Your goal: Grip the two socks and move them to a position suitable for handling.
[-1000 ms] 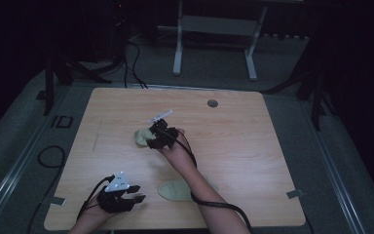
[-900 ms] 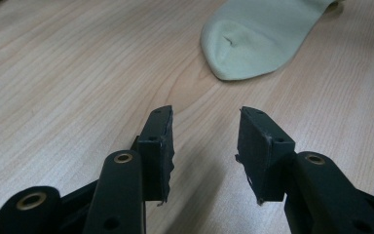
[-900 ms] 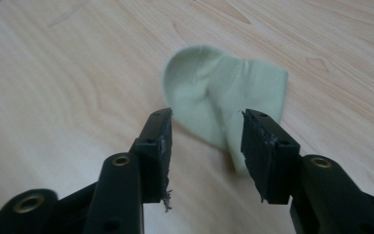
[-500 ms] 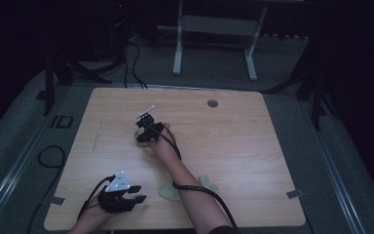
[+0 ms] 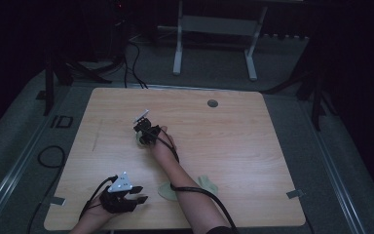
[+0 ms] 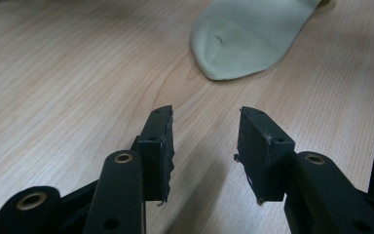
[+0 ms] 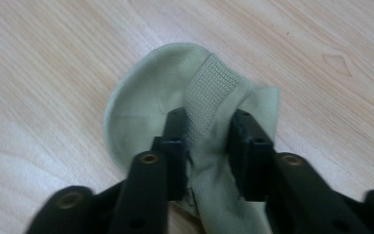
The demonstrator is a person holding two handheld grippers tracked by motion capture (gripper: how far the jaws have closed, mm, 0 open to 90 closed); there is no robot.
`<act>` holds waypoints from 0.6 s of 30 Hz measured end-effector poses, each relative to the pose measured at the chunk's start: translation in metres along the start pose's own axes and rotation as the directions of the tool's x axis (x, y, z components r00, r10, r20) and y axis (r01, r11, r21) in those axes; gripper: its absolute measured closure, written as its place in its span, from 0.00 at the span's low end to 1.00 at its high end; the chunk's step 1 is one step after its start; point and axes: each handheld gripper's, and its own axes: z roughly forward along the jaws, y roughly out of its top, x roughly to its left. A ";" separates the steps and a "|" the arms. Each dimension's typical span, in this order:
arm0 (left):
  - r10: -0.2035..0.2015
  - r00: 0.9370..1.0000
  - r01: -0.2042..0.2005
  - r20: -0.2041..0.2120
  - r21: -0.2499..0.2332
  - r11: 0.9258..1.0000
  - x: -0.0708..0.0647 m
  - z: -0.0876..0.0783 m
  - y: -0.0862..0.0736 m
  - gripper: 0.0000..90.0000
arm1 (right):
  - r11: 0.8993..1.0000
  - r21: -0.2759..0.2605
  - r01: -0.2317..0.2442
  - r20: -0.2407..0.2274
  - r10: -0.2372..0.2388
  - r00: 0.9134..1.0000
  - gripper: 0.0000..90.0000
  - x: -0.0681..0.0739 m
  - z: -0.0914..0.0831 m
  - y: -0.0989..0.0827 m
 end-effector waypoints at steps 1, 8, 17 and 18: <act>0.009 1.000 -0.009 0.003 0.004 1.000 -0.001 0.001 0.001 0.63 | 1.000 0.006 -0.009 -0.007 0.009 1.000 0.83 0.000 -0.001 0.000; 0.016 1.000 -0.016 0.016 -0.002 1.000 -0.004 0.002 0.001 0.63 | 0.999 -0.006 -0.049 -0.058 0.049 0.997 0.84 -0.010 -0.023 -0.010; 0.012 1.000 -0.012 0.015 -0.003 1.000 -0.005 0.001 0.001 0.63 | 0.995 -0.071 -0.073 -0.067 0.068 0.995 0.85 -0.024 -0.056 -0.029; 0.008 1.000 -0.007 0.012 -0.006 1.000 -0.005 0.002 0.001 0.63 | 0.994 -0.080 -0.077 -0.069 0.071 0.995 0.85 -0.026 -0.061 -0.032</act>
